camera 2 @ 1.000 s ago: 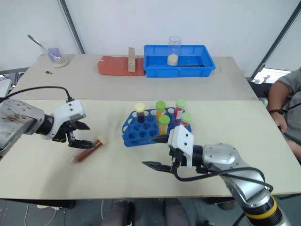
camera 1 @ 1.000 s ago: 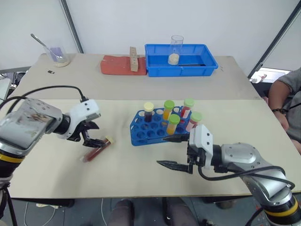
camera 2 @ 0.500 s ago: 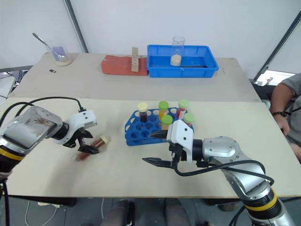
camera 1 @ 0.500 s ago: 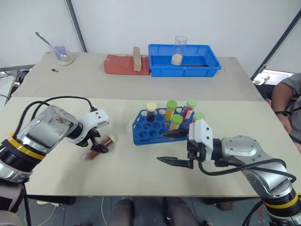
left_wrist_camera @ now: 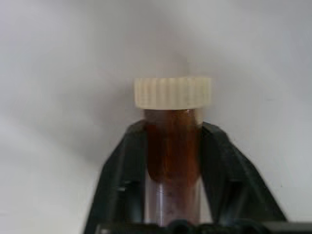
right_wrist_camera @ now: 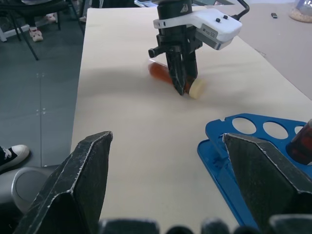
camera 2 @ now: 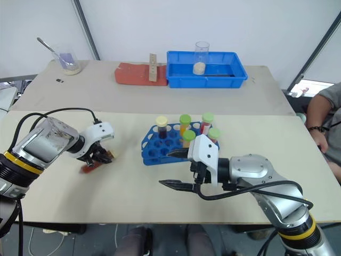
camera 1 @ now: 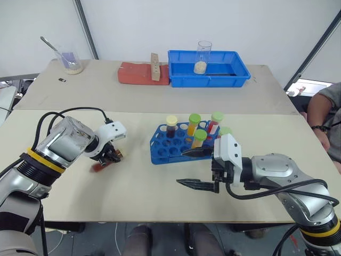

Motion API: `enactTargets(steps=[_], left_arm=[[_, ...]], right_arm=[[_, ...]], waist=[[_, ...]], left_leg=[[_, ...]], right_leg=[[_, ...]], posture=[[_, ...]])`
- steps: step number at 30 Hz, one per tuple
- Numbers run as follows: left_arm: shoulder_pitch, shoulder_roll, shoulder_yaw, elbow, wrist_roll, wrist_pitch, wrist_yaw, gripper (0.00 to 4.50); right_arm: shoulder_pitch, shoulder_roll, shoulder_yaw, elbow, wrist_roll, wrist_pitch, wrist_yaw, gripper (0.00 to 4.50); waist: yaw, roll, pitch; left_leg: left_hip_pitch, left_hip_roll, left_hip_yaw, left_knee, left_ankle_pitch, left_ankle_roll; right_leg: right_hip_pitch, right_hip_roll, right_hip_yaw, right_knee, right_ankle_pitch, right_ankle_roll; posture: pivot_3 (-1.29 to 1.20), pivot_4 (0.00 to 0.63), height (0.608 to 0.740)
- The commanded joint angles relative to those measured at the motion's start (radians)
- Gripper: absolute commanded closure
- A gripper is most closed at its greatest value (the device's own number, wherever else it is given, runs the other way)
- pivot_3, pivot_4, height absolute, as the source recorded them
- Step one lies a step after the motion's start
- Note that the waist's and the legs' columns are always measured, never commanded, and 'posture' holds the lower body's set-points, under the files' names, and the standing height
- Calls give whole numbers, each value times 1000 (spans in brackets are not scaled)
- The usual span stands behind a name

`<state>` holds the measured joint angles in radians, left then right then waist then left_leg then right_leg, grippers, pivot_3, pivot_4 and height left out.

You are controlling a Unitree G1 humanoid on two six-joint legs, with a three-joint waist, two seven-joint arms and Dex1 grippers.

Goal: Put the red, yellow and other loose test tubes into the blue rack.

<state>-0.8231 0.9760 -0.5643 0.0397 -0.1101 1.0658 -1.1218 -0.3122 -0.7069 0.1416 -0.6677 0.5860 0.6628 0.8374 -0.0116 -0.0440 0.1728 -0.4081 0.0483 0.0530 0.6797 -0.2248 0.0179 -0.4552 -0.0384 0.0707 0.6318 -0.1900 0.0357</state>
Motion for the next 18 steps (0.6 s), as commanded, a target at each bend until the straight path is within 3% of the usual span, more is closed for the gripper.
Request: enactTargets(steps=[1,9,12,18], left_arm=[[18,-5,8,7,19,-35,-10,3567],[51,82,200,-53,-78,-170,-120,3568],[35,21,367,-80,-182,-157,-90,3568],[77,-190,665,-271,-467,-84,1,3568]], right_arm=[[-12,-13,-46,-44,30,14,-11,443],[41,-59,-132,-81,84,43,-20,443],[84,-86,-192,-92,100,55,-33,443],[186,-111,-303,-108,44,-2,-70,443]], waist=[[0,0,0],[-2,0,0],[2,0,0],[7,0,0]], left_leg=[[0,0,0,0,0,0],[-1,1,0,0,0,0],[-3,1,-1,0,0,0],[-6,-1,-1,3,0,0]], right_leg=[[0,0,0,0,0,0],[-1,0,0,0,0,0],[-2,0,-1,-1,0,0],[-1,-1,0,-3,2,4]], posture=[[0,150,740],[0,150,740],[0,150,740],[0,150,740]])
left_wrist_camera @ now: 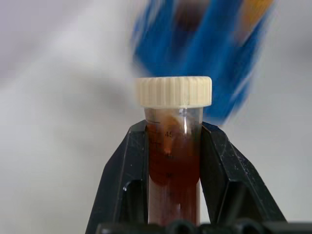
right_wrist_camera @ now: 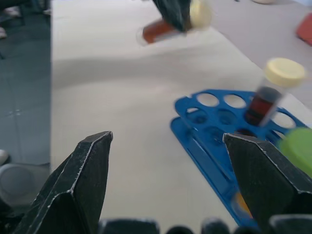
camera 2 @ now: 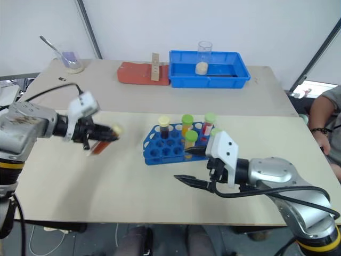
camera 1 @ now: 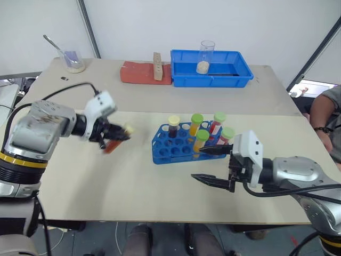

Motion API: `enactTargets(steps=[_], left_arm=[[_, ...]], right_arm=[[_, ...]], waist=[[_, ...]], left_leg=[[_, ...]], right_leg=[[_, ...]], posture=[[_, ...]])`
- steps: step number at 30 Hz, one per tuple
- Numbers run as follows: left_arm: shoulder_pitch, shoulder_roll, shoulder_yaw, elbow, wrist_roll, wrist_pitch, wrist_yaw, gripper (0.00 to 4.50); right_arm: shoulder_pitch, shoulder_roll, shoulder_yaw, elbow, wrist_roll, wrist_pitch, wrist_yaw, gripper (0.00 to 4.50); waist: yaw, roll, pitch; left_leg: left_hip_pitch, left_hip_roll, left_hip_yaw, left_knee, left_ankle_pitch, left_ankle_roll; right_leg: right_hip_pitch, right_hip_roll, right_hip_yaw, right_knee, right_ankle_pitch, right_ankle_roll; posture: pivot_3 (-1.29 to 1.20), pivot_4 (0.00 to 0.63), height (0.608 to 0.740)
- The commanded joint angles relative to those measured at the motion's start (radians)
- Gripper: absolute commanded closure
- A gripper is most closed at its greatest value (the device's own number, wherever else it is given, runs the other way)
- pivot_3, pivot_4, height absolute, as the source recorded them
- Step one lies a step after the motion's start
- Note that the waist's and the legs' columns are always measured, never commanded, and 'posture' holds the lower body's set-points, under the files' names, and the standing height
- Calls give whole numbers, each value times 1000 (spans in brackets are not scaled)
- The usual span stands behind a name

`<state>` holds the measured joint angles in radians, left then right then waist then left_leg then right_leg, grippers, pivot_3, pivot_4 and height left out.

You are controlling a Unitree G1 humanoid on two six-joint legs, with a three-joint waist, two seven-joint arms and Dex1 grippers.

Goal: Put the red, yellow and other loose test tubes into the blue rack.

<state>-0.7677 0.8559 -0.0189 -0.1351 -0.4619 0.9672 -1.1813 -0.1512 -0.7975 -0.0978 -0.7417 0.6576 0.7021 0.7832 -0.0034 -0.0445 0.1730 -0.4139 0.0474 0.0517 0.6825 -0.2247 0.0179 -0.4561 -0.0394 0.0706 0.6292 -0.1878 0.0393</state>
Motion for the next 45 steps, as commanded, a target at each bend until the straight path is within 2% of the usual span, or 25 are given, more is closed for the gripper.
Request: enactTargets(steps=[1,5,10,17,26,36,45], left_arm=[[38,-122,161,-119,-155,21,101,3568],[141,-244,177,-211,-196,-36,190,3569],[235,-401,83,-194,-67,-287,309,3569],[279,-509,-12,-99,30,-483,371,3569],[291,-560,-66,29,127,-634,421,3569],[297,-575,-119,-9,102,-594,403,3569],[313,-601,-141,37,147,-660,430,3569]], right_arm=[[37,-33,-73,-35,-25,-34,-9,443],[52,-74,-116,-42,68,34,8,443],[100,-124,-164,-73,126,60,30,443],[117,-156,-182,-83,150,65,14,443],[135,-162,-190,-90,170,79,-24,443],[170,-174,-210,-94,172,75,-26,443],[181,-174,-218,-102,176,77,-33,443]], waist=[[-2,0,0],[-16,0,0],[-10,0,0],[-9,0,0],[-9,0,0],[-9,0,0],[-8,0,0]], left_leg=[[0,0,0,0,0,0],[4,0,0,0,0,0],[7,0,-1,0,0,0],[9,-1,-1,0,0,0],[10,-1,-2,0,0,0],[11,-1,-3,0,0,0],[11,-1,-3,0,0,0]], right_leg=[[0,0,0,0,0,0],[2,0,1,1,1,0],[4,1,1,2,1,-2],[11,0,1,-3,1,-2],[13,0,0,-4,0,-2],[15,0,0,-5,-1,-3],[15,0,0,-6,-2,-4]], posture=[[0,150,740],[0,150,740],[0,150,740],[0,150,740],[0,150,740],[0,150,740],[0,150,740]])
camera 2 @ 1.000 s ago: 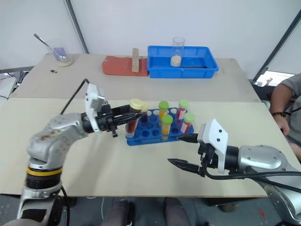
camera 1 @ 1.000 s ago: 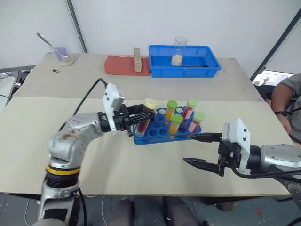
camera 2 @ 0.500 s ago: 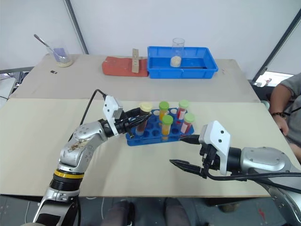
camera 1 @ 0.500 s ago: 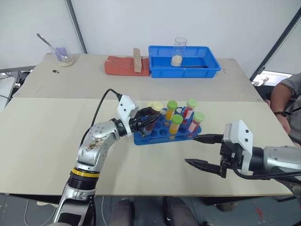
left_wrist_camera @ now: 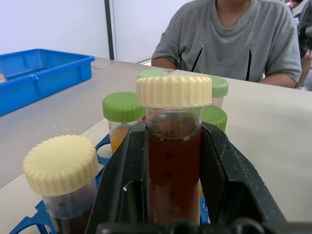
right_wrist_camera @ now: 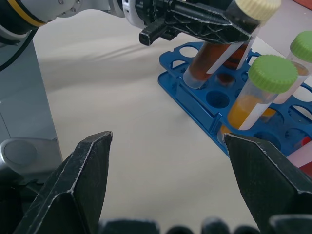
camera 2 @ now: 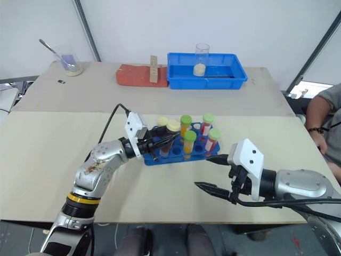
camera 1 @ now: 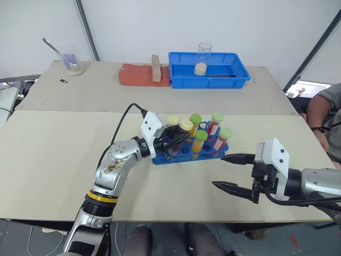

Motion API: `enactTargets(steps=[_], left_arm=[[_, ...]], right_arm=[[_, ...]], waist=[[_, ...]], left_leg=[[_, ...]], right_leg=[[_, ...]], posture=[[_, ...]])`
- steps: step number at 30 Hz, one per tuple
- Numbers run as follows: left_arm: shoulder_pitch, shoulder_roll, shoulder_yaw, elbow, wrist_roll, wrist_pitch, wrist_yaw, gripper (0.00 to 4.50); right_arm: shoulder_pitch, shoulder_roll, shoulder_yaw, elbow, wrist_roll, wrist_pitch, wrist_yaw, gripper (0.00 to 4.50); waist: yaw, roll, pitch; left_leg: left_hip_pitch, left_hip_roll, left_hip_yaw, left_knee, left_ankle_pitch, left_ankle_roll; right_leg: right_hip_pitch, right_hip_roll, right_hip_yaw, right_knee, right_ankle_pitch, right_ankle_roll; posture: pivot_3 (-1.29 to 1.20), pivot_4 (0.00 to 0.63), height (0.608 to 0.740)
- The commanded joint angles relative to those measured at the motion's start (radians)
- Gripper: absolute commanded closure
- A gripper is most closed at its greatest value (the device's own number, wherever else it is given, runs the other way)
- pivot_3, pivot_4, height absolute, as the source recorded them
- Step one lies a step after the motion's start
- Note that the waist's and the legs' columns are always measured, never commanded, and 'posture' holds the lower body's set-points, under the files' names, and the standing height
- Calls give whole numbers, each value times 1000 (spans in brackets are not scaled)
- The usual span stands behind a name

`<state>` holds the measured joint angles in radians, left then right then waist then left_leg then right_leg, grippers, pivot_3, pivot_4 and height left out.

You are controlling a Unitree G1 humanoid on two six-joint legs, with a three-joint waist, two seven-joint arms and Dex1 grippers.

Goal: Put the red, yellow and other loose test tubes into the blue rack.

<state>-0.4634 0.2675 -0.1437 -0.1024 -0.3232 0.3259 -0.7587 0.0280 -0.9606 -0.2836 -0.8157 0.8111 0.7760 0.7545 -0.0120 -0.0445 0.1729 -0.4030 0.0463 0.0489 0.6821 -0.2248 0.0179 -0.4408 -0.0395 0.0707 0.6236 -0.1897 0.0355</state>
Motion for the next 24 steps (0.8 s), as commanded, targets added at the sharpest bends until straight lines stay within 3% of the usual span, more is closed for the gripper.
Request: enactTargets(steps=[1,17,24], left_arm=[[9,-18,-18,8,12,-24,10,3569],[97,-34,26,10,-10,-81,32,3573],[143,21,37,-37,-22,-57,-3,325]], right_arm=[[0,-10,-31,-29,22,3,-6,443],[1,18,-39,-17,12,-11,-53,443],[-5,20,-33,-2,5,-14,-55,443]], waist=[[1,0,0],[-2,0,0],[-2,0,0]], left_leg=[[0,0,0,0,0,0],[0,0,0,-1,0,0],[0,0,0,-1,0,0]], right_leg=[[0,0,0,0,0,0],[0,0,0,-1,-1,-1],[0,0,0,-1,-1,-1]], posture=[[0,150,740],[0,150,740],[0,150,740]])
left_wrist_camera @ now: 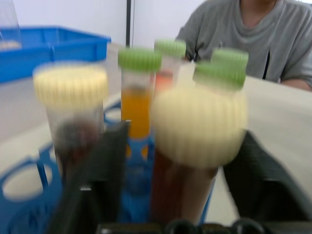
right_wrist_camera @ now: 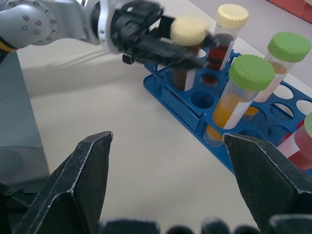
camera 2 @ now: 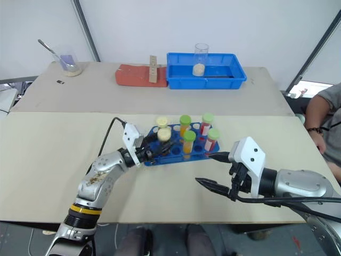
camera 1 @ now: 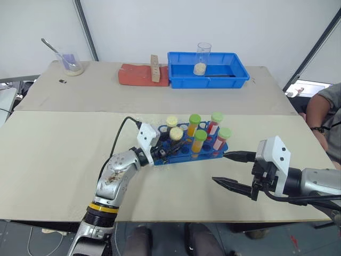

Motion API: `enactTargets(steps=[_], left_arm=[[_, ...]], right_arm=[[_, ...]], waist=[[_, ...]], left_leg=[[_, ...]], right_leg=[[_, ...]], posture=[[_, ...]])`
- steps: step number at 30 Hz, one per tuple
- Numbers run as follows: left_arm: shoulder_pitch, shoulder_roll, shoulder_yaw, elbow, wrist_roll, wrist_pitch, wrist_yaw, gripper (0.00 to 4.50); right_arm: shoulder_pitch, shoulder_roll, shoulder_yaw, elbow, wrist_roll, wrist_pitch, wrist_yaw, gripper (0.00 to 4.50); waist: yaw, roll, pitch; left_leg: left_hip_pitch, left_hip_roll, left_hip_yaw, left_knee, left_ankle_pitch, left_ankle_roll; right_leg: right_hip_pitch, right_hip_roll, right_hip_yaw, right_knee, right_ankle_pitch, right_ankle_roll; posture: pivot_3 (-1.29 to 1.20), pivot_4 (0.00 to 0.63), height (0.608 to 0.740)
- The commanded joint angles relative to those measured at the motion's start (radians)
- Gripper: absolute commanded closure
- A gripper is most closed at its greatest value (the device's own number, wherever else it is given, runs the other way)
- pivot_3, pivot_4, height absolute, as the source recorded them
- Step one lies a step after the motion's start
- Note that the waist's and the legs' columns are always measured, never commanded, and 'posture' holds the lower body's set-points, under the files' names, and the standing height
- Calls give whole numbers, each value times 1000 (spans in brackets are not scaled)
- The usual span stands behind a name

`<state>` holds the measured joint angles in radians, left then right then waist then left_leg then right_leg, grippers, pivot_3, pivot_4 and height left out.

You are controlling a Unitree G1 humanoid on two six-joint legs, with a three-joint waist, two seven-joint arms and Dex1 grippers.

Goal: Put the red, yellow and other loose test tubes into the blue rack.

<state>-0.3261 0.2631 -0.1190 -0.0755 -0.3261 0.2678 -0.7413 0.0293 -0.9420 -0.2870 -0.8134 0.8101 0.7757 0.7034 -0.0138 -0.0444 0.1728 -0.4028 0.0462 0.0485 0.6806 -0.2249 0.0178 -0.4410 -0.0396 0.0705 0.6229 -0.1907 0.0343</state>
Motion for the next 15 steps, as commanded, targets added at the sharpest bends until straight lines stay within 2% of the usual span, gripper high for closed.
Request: enactTargets(steps=[1,3,7,10,13,15], left_arm=[[15,41,16,-78,-19,3,-25,20],[30,70,20,-101,-15,8,-30,20],[86,206,62,-232,-19,82,-44,20],[144,346,152,-338,-52,178,-59,20],[221,506,193,-391,-21,263,-86,20],[289,575,242,-400,13,226,-96,20]], right_arm=[[-8,1,-29,-1,5,-13,-2,443],[-10,-1,-29,6,3,-14,1,443],[-18,-28,-43,53,-24,-33,44,443],[-9,-80,-49,145,-140,-163,158,443],[-24,-107,-38,259,-218,-270,240,443],[-49,-123,-19,347,-270,-350,296,443]], waist=[[0,0,0],[0,0,0],[-4,0,0],[-5,0,0],[-4,0,0],[-3,1,1]], left_leg=[[0,0,0,0,0,0],[0,0,0,0,0,0],[0,1,1,-1,0,0],[0,1,1,-2,0,0],[1,2,1,-3,0,0],[3,2,3,-4,0,0]], right_leg=[[0,0,0,0,0,0],[0,0,0,0,0,0],[0,0,0,-1,0,-1],[-2,0,0,-1,-1,-1],[-2,0,-1,-1,-2,-3],[-2,-2,-1,-1,-2,-3]], posture=[[0,150,740],[0,150,740],[0,150,740],[0,150,740],[0,150,740],[0,150,740]])
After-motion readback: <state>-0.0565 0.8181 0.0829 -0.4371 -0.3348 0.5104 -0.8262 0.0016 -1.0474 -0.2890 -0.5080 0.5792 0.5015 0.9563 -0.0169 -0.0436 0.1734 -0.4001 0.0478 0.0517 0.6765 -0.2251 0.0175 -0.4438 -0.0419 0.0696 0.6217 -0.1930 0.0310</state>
